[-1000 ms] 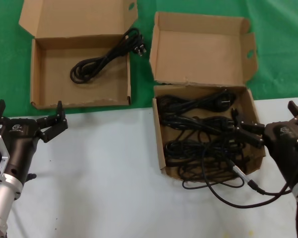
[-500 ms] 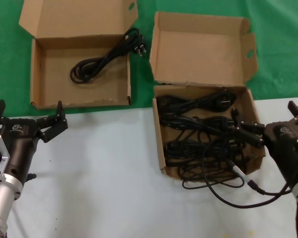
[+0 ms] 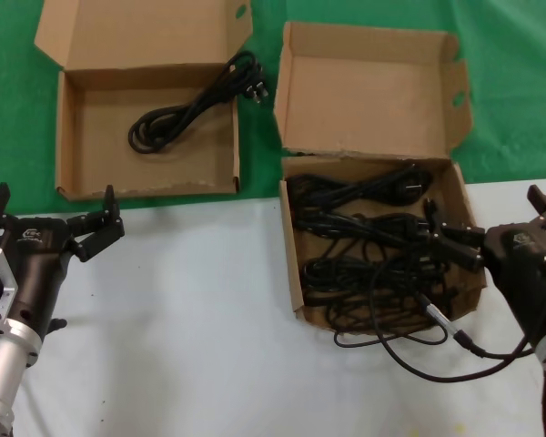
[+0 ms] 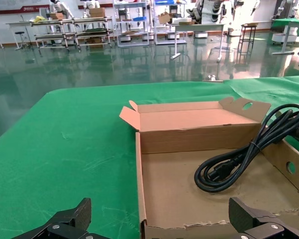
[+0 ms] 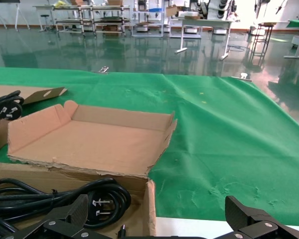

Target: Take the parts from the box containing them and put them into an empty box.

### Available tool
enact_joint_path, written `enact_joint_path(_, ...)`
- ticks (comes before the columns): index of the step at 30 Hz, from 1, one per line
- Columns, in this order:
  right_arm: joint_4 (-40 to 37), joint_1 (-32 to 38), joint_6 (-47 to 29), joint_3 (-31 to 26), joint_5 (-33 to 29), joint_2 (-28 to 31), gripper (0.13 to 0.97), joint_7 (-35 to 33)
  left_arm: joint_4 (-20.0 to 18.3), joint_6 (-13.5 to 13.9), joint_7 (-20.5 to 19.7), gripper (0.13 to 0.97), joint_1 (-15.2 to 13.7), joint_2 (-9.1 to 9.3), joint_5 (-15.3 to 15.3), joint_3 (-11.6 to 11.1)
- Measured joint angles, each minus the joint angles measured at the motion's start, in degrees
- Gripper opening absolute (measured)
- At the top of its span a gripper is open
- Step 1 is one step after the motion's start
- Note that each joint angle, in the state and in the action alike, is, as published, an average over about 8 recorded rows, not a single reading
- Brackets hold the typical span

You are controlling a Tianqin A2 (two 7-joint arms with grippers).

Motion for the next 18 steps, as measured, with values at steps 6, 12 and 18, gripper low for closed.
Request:
enact_joint_path(6,0.0,0.0,0.0,0.0,0.0,0.0,0.966,0.0,0.0,0.0,0.0,0.966,0.0,0.0,0.0,0.0)
enact_joint_path(12,0.0,0.0,0.0,0.0,0.0,0.0,0.966,0.0,0.0,0.0,0.0,0.966,0.0,0.0,0.0,0.0)
enact_joint_path(18,0.0,0.0,0.0,0.0,0.0,0.0,0.966,0.0,0.0,0.0,0.0,0.966,0.0,0.0,0.0,0.0)
